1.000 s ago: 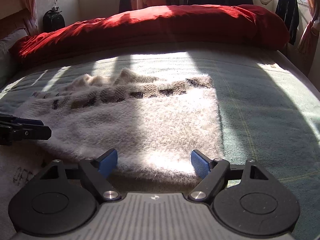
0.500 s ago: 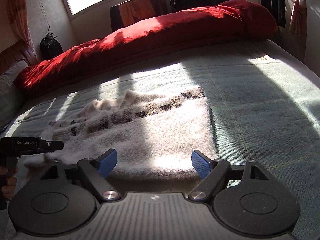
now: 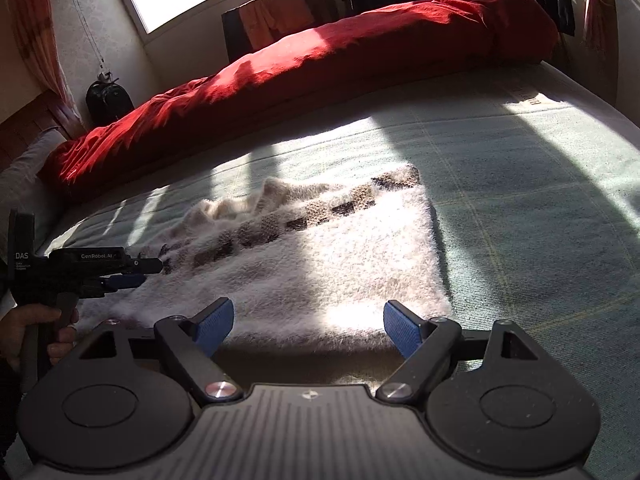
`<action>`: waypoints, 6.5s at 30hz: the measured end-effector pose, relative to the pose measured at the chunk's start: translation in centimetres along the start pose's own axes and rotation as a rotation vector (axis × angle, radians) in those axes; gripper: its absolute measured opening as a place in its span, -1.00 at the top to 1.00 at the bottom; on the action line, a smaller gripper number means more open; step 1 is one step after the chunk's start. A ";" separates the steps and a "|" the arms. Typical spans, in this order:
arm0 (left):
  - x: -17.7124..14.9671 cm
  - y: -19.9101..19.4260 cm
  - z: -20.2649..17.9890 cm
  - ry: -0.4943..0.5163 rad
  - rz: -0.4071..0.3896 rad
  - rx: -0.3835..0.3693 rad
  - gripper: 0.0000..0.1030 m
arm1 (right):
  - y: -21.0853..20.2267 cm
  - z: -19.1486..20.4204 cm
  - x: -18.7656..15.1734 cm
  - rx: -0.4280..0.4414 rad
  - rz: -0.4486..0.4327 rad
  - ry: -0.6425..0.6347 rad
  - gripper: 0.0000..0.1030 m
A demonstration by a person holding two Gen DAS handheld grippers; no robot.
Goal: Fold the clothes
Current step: 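Open the left tool and pull both tools back from the sweater, then move both open tools to the sweater hem edge, then close both tools on the sweater hem edge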
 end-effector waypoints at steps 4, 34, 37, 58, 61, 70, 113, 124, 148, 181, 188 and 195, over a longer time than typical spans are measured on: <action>0.7 -0.1 -0.3 0.012 0.009 0.008 -0.01 | -2.2 -0.5 0.4 -0.011 -0.010 0.001 -0.66; -21.7 -9.7 -6.2 0.350 0.030 0.180 -0.37 | -1.2 4.8 -13.7 -0.119 0.233 -0.309 -1.00; -23.3 -11.1 -6.6 0.372 0.031 0.181 -0.38 | -2.7 4.8 -14.6 -0.122 0.252 -0.291 -1.00; -24.6 -14.2 -5.5 0.347 0.036 0.130 -0.72 | -4.8 4.6 -18.2 -0.127 0.209 -0.291 -1.00; -23.0 -13.2 -2.9 0.230 0.094 0.125 -0.72 | -4.9 4.4 -18.2 -0.117 0.208 -0.289 -1.00; -21.4 -15.1 -1.7 0.360 0.153 0.181 -0.71 | -5.2 5.1 -17.4 -0.080 0.231 -0.378 -1.00; -28.8 -16.2 -6.2 0.362 0.155 -0.040 -0.80 | -5.2 6.4 -19.2 -0.031 0.183 -0.416 -1.00; -27.8 -13.9 -6.3 0.412 0.121 0.002 -0.81 | -8.1 4.8 -20.6 -0.028 0.289 -0.455 -1.00; -28.4 -12.9 -7.5 0.571 0.173 0.052 -0.99 | -7.7 4.6 -20.1 -0.047 0.369 -0.472 -1.00; -37.5 -15.4 -11.7 1.491 -0.067 0.196 -0.97 | -9.4 11.0 -19.4 0.208 0.338 -0.731 -1.00; -37.0 -16.5 -9.7 1.518 -0.120 0.288 -0.97 | -10.9 11.0 -19.2 0.199 0.287 -0.768 -1.00; -37.4 -16.9 -8.6 1.526 -0.202 0.370 -0.97 | -11.4 11.6 -19.3 0.200 0.269 -0.785 -1.00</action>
Point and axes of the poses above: each gripper's, at about its wrist camera, not at the fingertips, and y roughly the way its jaws point, z to its left, x to its top, the point moved 2 cm from there along y, roughly the way its jaws point, and after that the axes turned 1 degree about -y, right-handed, at the moved point
